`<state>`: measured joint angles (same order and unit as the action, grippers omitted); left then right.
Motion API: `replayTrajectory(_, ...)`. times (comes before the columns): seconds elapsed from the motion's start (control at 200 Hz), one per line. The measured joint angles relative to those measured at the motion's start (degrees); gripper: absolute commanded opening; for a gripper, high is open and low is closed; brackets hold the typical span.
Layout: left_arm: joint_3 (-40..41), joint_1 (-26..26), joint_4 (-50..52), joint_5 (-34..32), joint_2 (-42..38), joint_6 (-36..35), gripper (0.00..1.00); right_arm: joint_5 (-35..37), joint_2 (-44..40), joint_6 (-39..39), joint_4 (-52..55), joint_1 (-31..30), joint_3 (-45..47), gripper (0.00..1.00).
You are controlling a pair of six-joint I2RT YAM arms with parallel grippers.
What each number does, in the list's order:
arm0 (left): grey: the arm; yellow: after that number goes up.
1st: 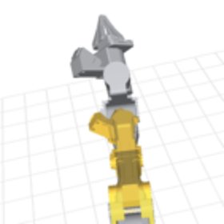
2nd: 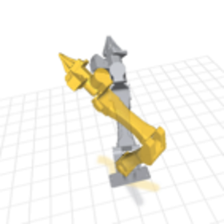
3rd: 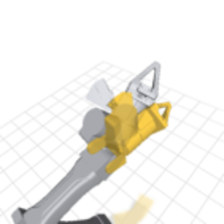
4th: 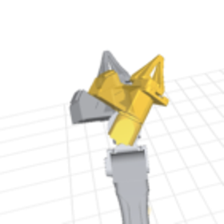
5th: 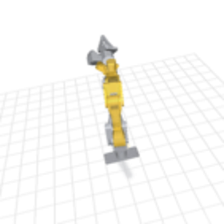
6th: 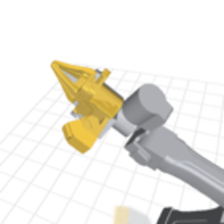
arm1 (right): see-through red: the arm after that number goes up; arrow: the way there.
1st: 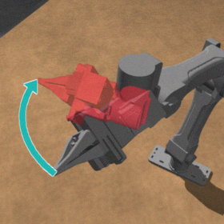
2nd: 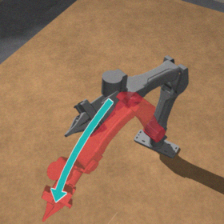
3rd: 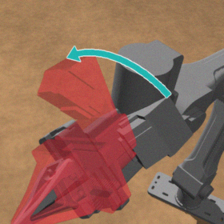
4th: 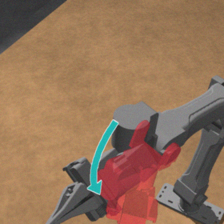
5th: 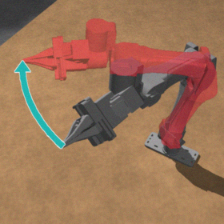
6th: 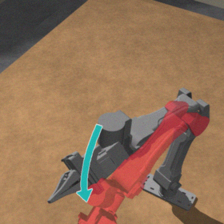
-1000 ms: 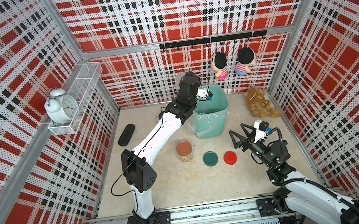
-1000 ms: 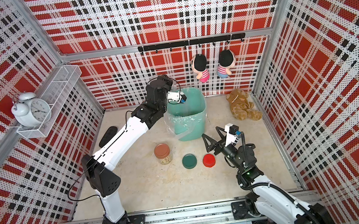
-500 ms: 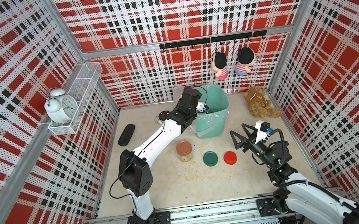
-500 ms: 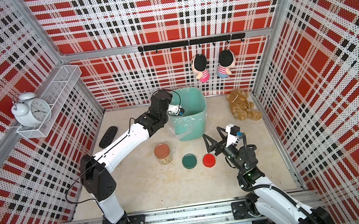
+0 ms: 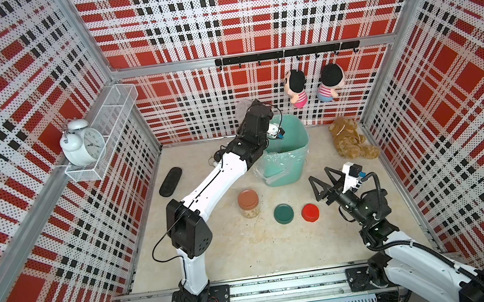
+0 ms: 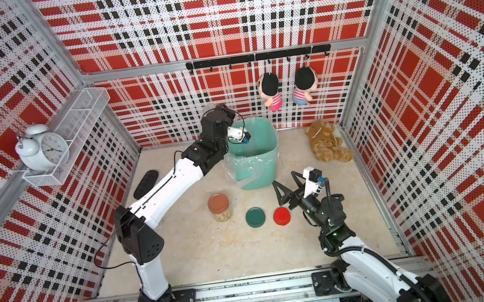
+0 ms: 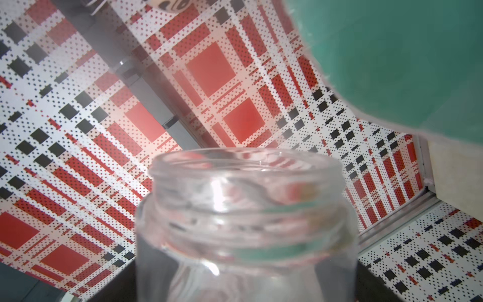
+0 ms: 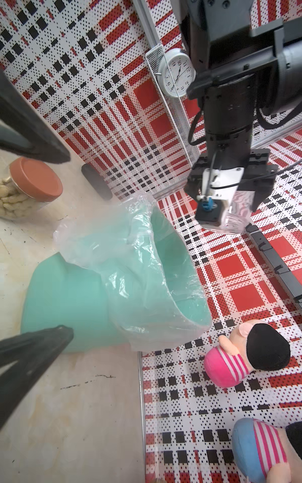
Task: Empty moldy peanuts from jars
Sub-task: Pour the moldy peanuts from the jar into the trash bin.
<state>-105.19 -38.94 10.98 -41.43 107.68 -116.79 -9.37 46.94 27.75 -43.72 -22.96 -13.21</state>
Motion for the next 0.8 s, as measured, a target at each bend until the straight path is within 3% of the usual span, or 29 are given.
replayTrajectory(0.095,8.9,-0.02,-1.64,-1.29,-1.92,-1.75,0.0,-0.04,-0.04,0.07,-0.22,0.0,0.0,1.0)
replayTrajectory(0.21,11.63,0.61,-4.13,-1.77,-3.41,-1.53,0.0,0.04,-0.87,-0.04,0.28,0.02,0.0,1.0)
replayTrajectory(0.336,9.16,0.76,-2.93,-0.98,-2.47,-1.86,0.0,0.2,-1.88,-0.33,0.52,0.02,0.0,1.0)
replayTrajectory(0.626,-9.31,0.2,0.07,0.92,3.69,-2.86,0.0,-0.31,0.96,0.42,-1.01,0.02,0.0,1.0)
replayTrajectory(0.716,-8.37,0.22,-1.14,0.35,2.43,-2.97,0.0,-0.5,1.29,0.48,-1.29,0.02,0.0,1.0)
replayTrajectory(0.802,-0.42,0.26,-2.36,0.09,-0.76,-3.04,0.0,-0.55,1.29,0.48,-1.66,0.02,0.0,1.0)
